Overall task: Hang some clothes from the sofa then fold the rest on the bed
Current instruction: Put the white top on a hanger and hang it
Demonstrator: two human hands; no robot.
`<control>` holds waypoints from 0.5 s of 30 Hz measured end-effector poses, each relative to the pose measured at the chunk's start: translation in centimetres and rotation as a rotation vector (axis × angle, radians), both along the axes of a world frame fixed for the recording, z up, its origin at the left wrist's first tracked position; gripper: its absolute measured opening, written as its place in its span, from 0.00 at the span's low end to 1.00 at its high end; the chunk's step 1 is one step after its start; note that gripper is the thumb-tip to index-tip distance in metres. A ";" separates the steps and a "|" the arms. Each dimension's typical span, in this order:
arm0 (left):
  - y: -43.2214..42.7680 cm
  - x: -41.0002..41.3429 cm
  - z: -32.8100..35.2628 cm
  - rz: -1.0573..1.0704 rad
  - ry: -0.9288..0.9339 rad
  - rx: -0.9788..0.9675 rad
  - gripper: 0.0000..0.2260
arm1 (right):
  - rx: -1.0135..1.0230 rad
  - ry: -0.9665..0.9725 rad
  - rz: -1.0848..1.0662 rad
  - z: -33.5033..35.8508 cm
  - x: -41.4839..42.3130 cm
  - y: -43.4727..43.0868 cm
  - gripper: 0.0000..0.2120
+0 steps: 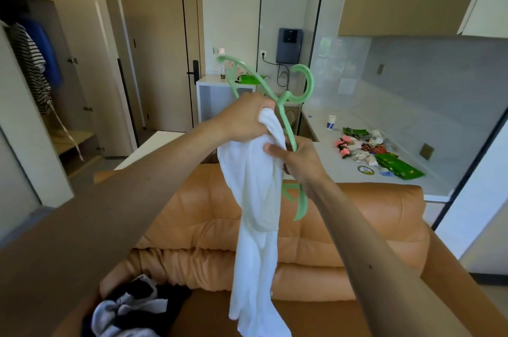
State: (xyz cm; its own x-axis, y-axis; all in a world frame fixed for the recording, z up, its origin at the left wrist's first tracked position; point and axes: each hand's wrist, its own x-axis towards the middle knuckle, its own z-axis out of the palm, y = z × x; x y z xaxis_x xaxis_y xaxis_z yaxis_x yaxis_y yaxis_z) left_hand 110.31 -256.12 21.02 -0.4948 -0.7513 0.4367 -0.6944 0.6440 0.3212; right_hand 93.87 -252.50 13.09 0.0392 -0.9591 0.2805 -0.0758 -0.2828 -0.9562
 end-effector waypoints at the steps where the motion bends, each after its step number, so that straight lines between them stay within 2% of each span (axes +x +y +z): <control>1: 0.1 0.2 0.1 0.046 -0.074 -0.051 0.18 | -0.012 0.006 -0.046 0.0 -0.1 -0.1 0.06; 4: 0.4 1.3 0.4 0.168 -0.222 -0.159 0.18 | -0.026 0.022 -0.166 0.4 -0.8 -1.0 0.09; 9: 1.6 2.1 1.3 0.224 -0.124 -0.229 0.20 | -0.115 0.189 -0.317 0.5 -1.4 -2.0 0.13; 12: 1.9 2.4 2.3 0.268 -0.112 -0.258 0.18 | -0.125 0.316 -0.389 -0.5 -1.7 -2.5 0.10; 15: 2.0 3.6 3.1 0.304 -0.105 -0.295 0.17 | -0.059 0.354 -0.397 -2.0 -2.3 -3.2 0.03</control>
State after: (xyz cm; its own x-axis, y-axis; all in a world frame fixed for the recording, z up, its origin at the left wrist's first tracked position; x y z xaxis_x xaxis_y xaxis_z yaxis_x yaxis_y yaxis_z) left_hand 113.94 -254.12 24.14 -0.3230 -0.7202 0.6140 -0.8858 0.4585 0.0719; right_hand 91.58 -255.69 11.05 -0.2215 -0.9025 0.3694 -0.5027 -0.2189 -0.8363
